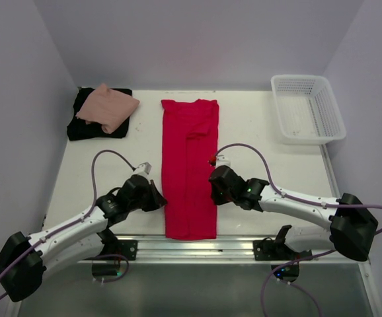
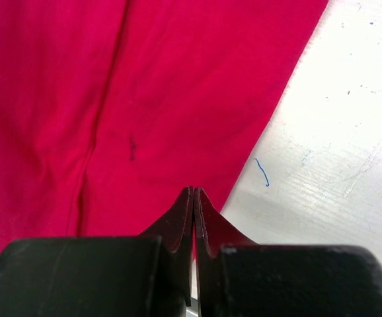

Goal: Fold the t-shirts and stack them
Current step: Fold the tshirt

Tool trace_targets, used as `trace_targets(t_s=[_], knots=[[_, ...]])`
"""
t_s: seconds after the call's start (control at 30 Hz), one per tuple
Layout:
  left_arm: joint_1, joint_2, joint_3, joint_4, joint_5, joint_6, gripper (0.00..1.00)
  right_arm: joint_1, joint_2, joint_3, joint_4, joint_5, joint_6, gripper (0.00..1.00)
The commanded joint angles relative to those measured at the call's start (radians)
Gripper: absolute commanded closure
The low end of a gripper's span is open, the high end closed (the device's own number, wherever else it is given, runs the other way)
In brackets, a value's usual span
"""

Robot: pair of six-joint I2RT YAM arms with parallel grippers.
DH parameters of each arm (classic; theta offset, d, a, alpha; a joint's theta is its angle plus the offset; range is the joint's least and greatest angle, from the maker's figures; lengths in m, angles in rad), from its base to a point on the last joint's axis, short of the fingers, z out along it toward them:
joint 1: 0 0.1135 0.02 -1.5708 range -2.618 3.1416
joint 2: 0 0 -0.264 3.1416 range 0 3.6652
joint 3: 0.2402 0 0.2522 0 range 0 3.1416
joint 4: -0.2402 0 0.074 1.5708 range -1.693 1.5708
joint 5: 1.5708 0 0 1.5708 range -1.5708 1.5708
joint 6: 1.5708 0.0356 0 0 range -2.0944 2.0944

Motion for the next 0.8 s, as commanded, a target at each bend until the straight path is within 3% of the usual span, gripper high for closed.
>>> trace_targets(t_s=[0.0, 0.23, 0.27, 0.4, 0.5, 0.77], knots=[[-0.007, 0.015, 0.041, -0.010, -0.019, -0.009, 1.00, 0.005, -0.028, -0.004, 0.002, 0.028, 0.015, 1.00], [-0.024, 0.058, 0.067, -0.015, -0.027, -0.006, 0.99, 0.005, -0.041, -0.017, -0.004, 0.032, 0.016, 1.00], [-0.024, 0.060, 0.073, -0.025, -0.031, -0.006, 0.95, 0.006, -0.043, -0.018, -0.005, 0.031, 0.015, 1.00], [-0.031, 0.063, 0.083, -0.028, -0.050, -0.003, 0.61, 0.005, -0.038, -0.017, 0.002, 0.028, 0.016, 1.00], [-0.037, 0.058, 0.087, -0.034, -0.059, -0.006, 0.48, 0.006, -0.032, -0.015, 0.002, 0.026, 0.015, 1.00], [-0.097, -0.036, 0.090, -0.265, -0.114, -0.086, 0.47, 0.006, -0.040, -0.018, -0.001, 0.029, 0.012, 1.00]])
